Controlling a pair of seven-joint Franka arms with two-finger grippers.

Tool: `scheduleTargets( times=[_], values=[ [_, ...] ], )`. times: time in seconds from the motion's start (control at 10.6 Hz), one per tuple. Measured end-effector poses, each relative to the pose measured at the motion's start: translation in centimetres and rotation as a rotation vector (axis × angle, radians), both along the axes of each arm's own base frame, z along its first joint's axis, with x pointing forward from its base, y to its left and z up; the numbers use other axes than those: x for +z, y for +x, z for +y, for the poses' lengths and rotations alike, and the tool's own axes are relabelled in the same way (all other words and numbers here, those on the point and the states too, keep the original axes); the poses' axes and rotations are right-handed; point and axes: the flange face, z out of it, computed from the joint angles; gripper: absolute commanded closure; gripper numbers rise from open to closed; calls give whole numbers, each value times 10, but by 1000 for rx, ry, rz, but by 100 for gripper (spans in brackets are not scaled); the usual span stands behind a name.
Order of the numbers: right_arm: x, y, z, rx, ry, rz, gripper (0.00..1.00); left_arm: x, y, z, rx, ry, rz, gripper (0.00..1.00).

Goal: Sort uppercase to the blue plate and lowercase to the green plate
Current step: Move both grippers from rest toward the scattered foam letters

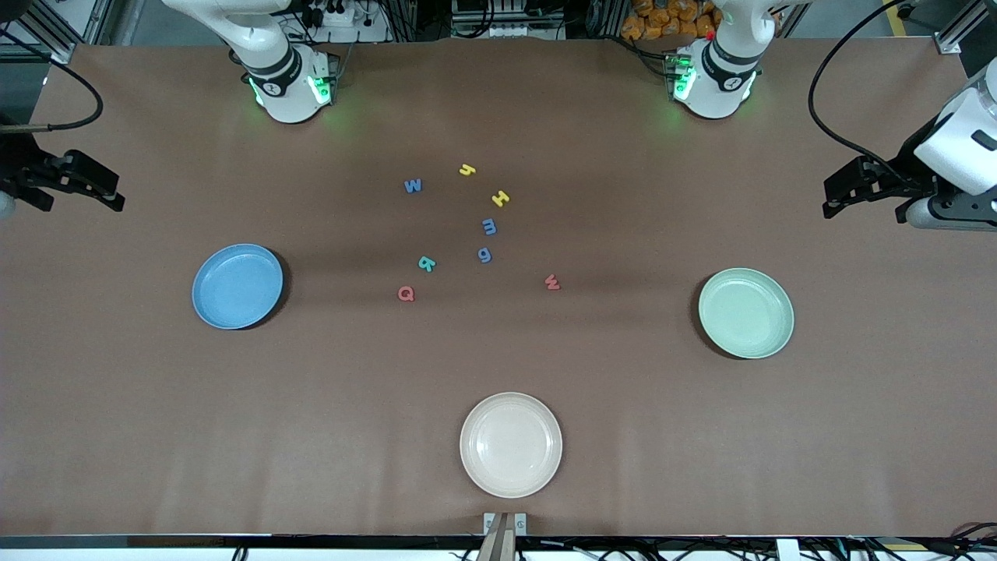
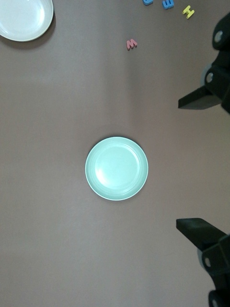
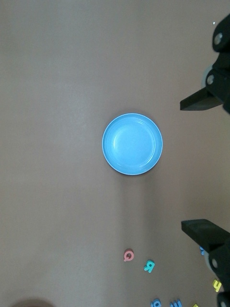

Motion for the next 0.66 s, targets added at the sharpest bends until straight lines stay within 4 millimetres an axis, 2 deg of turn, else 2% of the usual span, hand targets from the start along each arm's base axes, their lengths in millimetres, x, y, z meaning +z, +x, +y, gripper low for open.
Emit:
scheduleTargets(
  times=[0.47,0.66],
  values=[
    [0,-1,0,0,0,6,0,-3,2,-1,-4,12,1,0],
    [-4,-1,4,7,2,25,0,-28,8,-18,-35,9,36,0]
  ],
)
